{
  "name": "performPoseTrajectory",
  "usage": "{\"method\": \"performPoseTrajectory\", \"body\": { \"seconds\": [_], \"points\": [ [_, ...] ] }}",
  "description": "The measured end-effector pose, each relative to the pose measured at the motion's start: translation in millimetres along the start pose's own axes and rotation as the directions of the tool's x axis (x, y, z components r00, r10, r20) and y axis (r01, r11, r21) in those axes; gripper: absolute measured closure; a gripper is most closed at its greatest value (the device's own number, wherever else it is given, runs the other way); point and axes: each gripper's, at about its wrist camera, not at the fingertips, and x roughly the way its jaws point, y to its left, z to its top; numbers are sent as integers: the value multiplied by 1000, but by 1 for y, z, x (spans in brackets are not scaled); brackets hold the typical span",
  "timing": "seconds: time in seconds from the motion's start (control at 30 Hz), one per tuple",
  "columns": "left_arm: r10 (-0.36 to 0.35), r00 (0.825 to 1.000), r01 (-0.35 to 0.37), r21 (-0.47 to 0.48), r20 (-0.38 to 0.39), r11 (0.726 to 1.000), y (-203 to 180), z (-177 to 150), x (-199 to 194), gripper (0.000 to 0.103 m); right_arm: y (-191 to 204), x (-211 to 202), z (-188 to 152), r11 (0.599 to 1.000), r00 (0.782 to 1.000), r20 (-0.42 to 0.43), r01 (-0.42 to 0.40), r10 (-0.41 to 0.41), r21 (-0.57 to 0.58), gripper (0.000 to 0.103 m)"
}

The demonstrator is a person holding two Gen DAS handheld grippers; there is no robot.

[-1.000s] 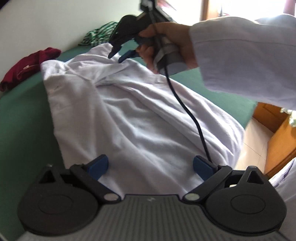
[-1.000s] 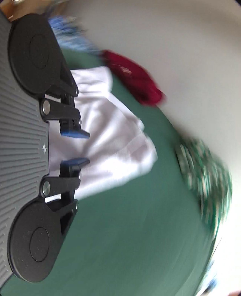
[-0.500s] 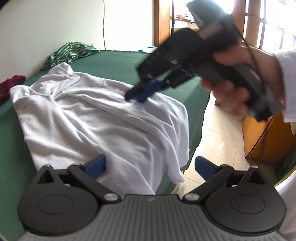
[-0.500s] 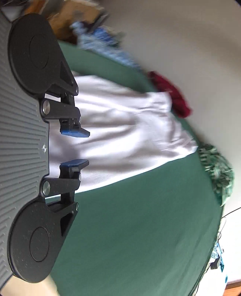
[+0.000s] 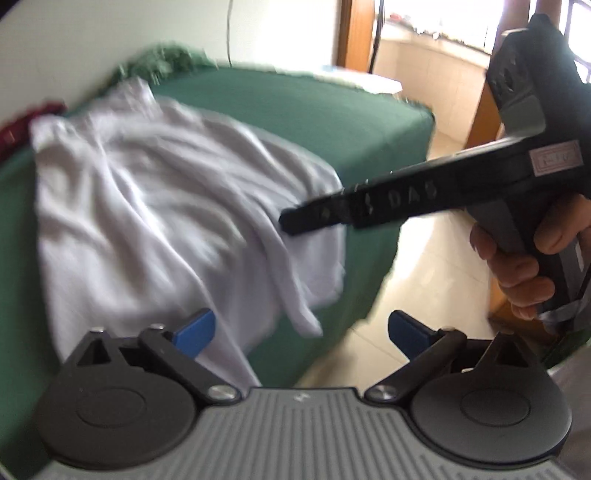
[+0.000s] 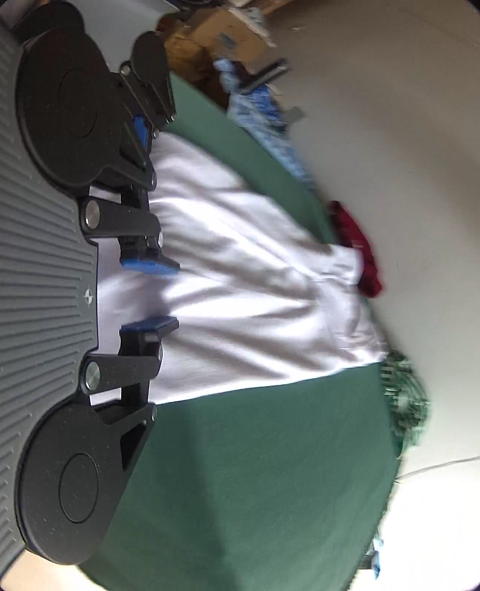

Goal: Fold clothes

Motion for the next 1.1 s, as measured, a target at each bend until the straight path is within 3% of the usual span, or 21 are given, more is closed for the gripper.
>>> {"method": "performPoseTrajectory", "body": {
  "seconds": [0.03,0.07,0.17,0.27,0.4,0.47,0.57,0.7,0.77,0.87,0.93,0.97,1.1],
  "points": [
    [13,999,-14,-9,-41,1000,-6,-8,8,12,-8,10,-10,1000,995,-101,26,-25,10,54],
    [31,996,-32,-16,-82,999,-12,-16,15,17,-18,20,-24,997,978,-197,73,-65,32,63],
    [88,985,-97,-57,-148,994,-21,-38,22,18,-47,23,-56,984,949,-288,160,-130,81,67],
    [205,966,-221,-93,-157,971,-16,-54,14,18,-58,6,-57,990,970,-221,119,-101,70,67],
    [373,915,-388,-87,-153,918,4,-61,1,16,-56,-8,-34,998,995,-82,55,-56,-19,62],
    [422,895,-437,-94,-144,895,18,-55,-3,12,-54,-8,-20,999,999,-43,22,-24,-38,64],
    [453,882,-469,-145,-132,871,37,-43,-5,11,-46,0,1,995,996,-23,-85,84,-43,72],
    [458,880,-475,-183,-128,861,43,-36,-2,11,-15,35,3,978,986,-37,-164,161,-130,78],
    [451,883,-468,-183,-127,865,40,-38,-2,11,-3,61,-4,969,979,-121,-183,164,-165,79],
    [438,889,-455,-161,-133,876,36,-43,-3,10,8,94,-27,960,951,-299,-152,78,-236,80],
    [427,893,-445,-142,-140,884,35,-47,-5,10,3,91,-42,946,934,-354,-151,43,-285,80],
    [419,897,-437,-137,-143,889,38,-49,-5,10,0,84,-47,940,933,-358,-145,26,-310,80],
    [377,918,-392,-131,-123,911,54,-46,-5,10,-28,33,-33,960,973,-232,-84,20,-269,79]
  ]
}}
